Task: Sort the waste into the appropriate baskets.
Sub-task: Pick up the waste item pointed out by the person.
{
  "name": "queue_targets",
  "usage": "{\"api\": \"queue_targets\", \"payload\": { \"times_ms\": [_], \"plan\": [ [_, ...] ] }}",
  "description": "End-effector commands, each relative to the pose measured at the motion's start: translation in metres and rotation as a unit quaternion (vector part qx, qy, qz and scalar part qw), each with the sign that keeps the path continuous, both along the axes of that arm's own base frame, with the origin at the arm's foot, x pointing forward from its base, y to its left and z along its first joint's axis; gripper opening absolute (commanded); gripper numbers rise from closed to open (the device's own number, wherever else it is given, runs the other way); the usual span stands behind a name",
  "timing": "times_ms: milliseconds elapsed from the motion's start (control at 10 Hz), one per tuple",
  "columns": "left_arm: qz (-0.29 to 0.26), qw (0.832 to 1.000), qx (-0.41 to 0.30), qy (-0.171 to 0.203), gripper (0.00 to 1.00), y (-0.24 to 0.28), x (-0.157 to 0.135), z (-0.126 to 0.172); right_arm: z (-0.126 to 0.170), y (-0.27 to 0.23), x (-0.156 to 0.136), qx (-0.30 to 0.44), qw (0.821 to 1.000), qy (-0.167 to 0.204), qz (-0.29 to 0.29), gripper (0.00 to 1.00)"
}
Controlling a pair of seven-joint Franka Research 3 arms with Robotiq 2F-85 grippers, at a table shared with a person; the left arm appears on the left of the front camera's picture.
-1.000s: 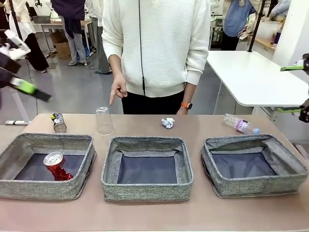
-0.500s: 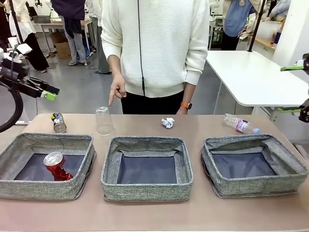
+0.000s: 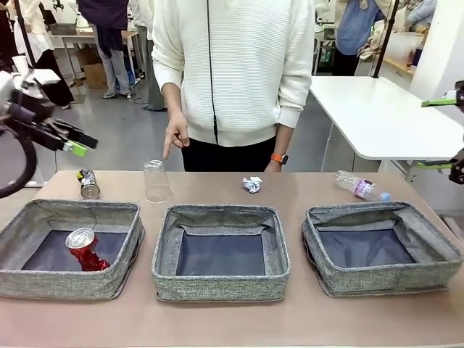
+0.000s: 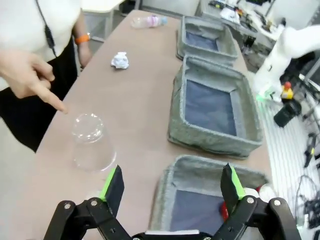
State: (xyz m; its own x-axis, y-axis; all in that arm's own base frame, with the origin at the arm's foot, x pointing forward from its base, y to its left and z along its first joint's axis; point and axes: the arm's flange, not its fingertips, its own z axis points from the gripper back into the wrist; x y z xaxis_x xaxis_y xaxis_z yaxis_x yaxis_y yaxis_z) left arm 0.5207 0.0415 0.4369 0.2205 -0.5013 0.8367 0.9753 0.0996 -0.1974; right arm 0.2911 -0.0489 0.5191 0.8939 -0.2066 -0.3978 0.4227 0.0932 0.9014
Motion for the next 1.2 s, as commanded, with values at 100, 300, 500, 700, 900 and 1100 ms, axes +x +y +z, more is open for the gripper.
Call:
{"api": "queue_targets", "payload": {
  "times_ms": [100,300,500,700,900,1100],
  "plan": [
    [-0.043,0.999,-0.011,-0.011,1.0,-0.011,0.046,-0.049,0.006,0.002,-0.001,0.009,1.0,0.007,-0.003,1.0],
    [-0.032,0.999,0.003,-0.042,1.0,-0.027,0.068,-0.063,0.006,0.002,-0.001,0.009,1.0,0.007,-0.003,1.0],
    [-0.017,0.997,0.037,-0.064,1.0,-0.045,0.096,-0.077,0.006,0.002,-0.001,0.009,1.0,0.007,-0.003,1.0],
    [-0.005,0.997,0.044,-0.056,1.0,-0.056,0.123,-0.098,0.006,0.002,-0.001,0.009,1.0,0.007,-0.003,1.0],
    [-0.007,0.998,0.043,-0.043,1.0,-0.065,0.131,-0.11,0.006,0.002,-0.001,0.009,1.0,0.007,-0.003,1.0],
    [-0.011,0.998,0.05,-0.038,1.0,-0.081,0.131,-0.119,0.006,0.002,-0.001,0.009,1.0,0.007,-0.003,1.0]
  ]
}}
